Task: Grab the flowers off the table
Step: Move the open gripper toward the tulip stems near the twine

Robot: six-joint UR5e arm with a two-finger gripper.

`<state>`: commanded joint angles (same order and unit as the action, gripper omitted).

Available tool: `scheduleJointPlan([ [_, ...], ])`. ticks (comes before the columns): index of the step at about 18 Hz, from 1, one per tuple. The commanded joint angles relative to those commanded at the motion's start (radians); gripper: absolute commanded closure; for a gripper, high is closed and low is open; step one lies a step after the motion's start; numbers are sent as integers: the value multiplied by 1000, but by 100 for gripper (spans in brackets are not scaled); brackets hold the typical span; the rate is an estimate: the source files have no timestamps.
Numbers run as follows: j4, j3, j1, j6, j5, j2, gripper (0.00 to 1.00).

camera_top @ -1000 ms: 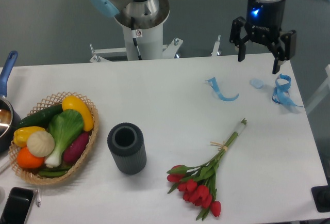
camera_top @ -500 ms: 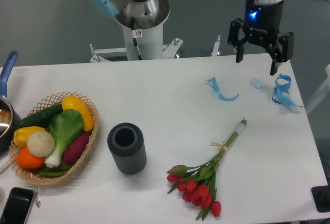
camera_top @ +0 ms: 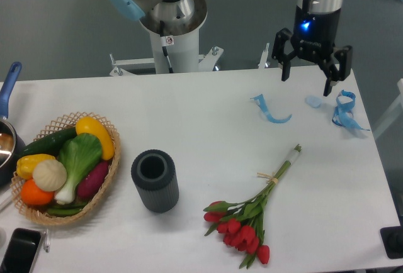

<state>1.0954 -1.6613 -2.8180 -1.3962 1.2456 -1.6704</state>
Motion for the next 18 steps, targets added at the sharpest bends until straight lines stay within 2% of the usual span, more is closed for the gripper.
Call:
scheduleJointPlan([
  [2,-31,0,31,52,1,-34,0],
  [5,-109,2,55,94,3,-78,0],
  [12,-117,-31,77,97,9,-149,0],
  [18,-126,-26,84,151,15,-212,0],
])
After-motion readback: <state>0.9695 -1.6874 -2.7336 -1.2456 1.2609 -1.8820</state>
